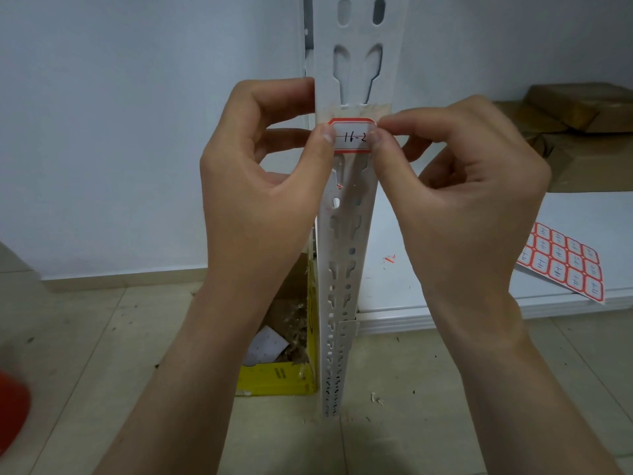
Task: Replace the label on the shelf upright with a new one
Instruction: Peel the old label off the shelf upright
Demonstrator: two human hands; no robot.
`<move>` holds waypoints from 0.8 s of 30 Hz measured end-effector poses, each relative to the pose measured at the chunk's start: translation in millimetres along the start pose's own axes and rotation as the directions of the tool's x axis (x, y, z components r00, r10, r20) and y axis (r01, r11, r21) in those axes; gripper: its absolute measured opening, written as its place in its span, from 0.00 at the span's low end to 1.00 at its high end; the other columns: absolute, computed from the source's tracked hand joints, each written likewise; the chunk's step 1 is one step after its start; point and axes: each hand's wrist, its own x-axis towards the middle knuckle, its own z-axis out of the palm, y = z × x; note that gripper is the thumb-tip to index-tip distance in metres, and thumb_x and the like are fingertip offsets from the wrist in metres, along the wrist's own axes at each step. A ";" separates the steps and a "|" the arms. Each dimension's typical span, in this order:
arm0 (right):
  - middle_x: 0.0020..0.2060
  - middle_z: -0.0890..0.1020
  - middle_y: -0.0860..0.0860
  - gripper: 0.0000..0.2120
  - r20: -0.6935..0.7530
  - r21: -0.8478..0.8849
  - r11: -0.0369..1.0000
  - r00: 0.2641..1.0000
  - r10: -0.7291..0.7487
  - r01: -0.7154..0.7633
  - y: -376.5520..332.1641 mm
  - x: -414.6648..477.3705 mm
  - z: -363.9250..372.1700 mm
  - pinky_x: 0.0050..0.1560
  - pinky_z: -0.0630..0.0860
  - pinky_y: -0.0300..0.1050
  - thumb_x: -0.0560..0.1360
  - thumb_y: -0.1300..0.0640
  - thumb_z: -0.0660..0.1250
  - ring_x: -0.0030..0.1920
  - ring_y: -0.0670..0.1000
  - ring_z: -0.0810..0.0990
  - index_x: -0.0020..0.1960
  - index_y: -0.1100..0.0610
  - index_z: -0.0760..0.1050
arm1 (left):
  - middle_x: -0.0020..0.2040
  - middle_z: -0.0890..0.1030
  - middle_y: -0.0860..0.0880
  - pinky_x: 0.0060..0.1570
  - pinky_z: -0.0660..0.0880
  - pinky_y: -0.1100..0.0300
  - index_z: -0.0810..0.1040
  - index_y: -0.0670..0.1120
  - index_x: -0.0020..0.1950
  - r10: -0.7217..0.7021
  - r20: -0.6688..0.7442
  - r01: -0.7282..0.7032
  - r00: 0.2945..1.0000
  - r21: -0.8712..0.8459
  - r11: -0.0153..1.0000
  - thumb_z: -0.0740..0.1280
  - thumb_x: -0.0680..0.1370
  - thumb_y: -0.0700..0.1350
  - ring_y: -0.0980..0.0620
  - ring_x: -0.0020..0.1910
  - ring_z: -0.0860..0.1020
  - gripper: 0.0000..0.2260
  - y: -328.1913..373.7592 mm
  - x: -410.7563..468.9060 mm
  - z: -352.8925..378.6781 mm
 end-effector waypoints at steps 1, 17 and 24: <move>0.43 0.82 0.48 0.05 -0.001 0.005 1.000 1.000 0.005 -0.005 -0.3 -0.2 0.2 0.34 0.73 0.32 0.80 0.55 0.74 0.38 0.43 0.78 0.51 0.56 0.86 | 0.59 0.83 0.51 0.52 0.86 0.54 0.75 0.48 0.61 0.000 0.000 0.000 1.000 0.000 1.000 0.70 0.82 0.41 0.51 0.58 0.86 0.09 -0.1 0.0 -0.1; 0.38 0.78 0.43 0.04 0.014 0.008 0.999 0.999 0.050 -0.051 -5.0 1.1 1.5 0.37 0.69 0.25 0.78 0.56 0.75 0.35 0.36 0.73 0.47 0.56 0.86 | 0.58 0.83 0.53 0.52 0.86 0.55 0.75 0.48 0.61 -0.014 -0.003 0.014 1.000 -0.009 1.000 0.70 0.82 0.41 0.53 0.58 0.86 0.10 1.2 -0.4 -0.7; 0.36 0.76 0.42 0.03 0.019 0.004 0.999 0.998 0.054 -0.054 -5.8 0.9 0.9 0.37 0.68 0.26 0.78 0.57 0.75 0.34 0.34 0.71 0.47 0.56 0.86 | 0.58 0.83 0.54 0.52 0.86 0.55 0.75 0.48 0.61 -0.006 0.000 0.006 1.000 -0.007 1.000 0.70 0.82 0.40 0.53 0.58 0.86 0.09 0.8 -1.2 -0.3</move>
